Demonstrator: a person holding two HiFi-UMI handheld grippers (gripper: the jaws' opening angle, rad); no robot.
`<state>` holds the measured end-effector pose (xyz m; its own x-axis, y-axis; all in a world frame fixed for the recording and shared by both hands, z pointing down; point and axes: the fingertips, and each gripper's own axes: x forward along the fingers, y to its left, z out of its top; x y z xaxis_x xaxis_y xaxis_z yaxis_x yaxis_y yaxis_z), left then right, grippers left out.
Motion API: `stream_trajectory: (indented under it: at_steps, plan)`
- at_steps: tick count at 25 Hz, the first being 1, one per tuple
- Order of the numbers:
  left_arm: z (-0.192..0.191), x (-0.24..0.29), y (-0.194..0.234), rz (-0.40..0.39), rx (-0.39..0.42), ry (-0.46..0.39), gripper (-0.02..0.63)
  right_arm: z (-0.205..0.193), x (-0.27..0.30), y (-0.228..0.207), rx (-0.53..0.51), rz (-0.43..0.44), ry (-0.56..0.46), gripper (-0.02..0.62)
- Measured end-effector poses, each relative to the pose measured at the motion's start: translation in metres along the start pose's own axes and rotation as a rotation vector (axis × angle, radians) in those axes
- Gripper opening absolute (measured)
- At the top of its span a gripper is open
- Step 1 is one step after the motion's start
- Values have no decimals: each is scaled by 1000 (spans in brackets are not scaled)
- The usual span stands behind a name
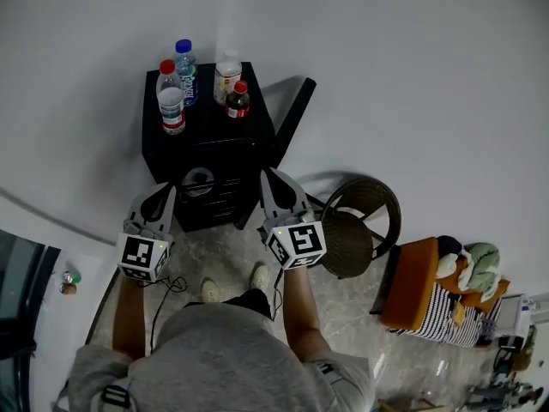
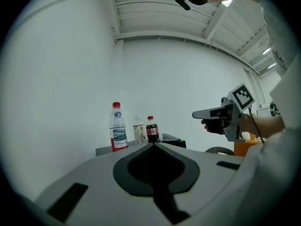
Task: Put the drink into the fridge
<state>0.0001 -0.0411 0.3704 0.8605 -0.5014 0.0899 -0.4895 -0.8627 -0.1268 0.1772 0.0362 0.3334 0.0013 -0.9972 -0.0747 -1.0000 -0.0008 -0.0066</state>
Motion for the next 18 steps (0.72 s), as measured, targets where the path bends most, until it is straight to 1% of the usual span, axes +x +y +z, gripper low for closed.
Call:
stream_trajectory:
  at_steps: [3,10,18]
  plan:
    - [2,16,8,37,11,2,2,-3,21,-16,10,29,0,26]
    - [7,56,29,158,-19,6,2,-7,80,-50,-3,131,19,26]
    - [4,79,42,297,-36,34,2,2,137,-68,11,305,21,28]
